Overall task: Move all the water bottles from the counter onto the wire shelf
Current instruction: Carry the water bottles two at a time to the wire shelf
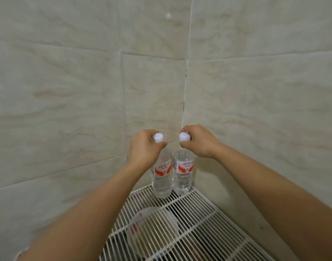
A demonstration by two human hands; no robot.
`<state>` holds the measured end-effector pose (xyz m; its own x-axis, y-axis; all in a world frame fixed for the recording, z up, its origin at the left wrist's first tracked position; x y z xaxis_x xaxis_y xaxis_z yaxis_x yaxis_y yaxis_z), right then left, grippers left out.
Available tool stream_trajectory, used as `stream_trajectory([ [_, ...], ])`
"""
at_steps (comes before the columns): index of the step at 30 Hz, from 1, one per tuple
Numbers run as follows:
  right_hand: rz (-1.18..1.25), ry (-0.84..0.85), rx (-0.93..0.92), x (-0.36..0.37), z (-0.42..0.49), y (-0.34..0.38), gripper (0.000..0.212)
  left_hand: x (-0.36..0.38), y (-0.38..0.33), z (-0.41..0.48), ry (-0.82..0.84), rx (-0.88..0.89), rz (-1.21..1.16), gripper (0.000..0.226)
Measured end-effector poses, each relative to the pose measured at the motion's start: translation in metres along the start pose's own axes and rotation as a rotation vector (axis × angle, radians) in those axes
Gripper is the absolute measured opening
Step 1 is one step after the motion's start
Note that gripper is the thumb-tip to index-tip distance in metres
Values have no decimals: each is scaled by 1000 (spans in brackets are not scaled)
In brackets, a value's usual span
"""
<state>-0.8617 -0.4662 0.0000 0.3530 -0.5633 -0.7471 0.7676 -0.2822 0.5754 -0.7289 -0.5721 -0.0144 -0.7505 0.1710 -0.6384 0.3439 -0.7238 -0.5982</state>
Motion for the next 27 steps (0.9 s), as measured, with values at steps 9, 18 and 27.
stream_trajectory([
  [9, -10, 33, 34, 15, 26, -21, 15, 35, 5, 23, 78, -40, 41, 26],
  [18, -5, 77, 63, 17, 28, -27, 10, 43, 1, 22, 46, 2, 159, 37],
  [27, -1, 32, 207, 21, 0, -27, 70, 33, 3, 1, 97, -11, 148, 62],
])
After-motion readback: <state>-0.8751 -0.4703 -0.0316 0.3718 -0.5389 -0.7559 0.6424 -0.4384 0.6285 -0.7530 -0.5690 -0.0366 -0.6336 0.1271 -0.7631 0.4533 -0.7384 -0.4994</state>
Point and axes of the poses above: each hand's wrist, its own z-axis towards the middle knuckle, its own x-axis out of the palm, y = z × x, the point moved 7 cm from there along z, towards the middle knuckle, and after that the axes turned 12 degrees about z, right-handed, at the moved point
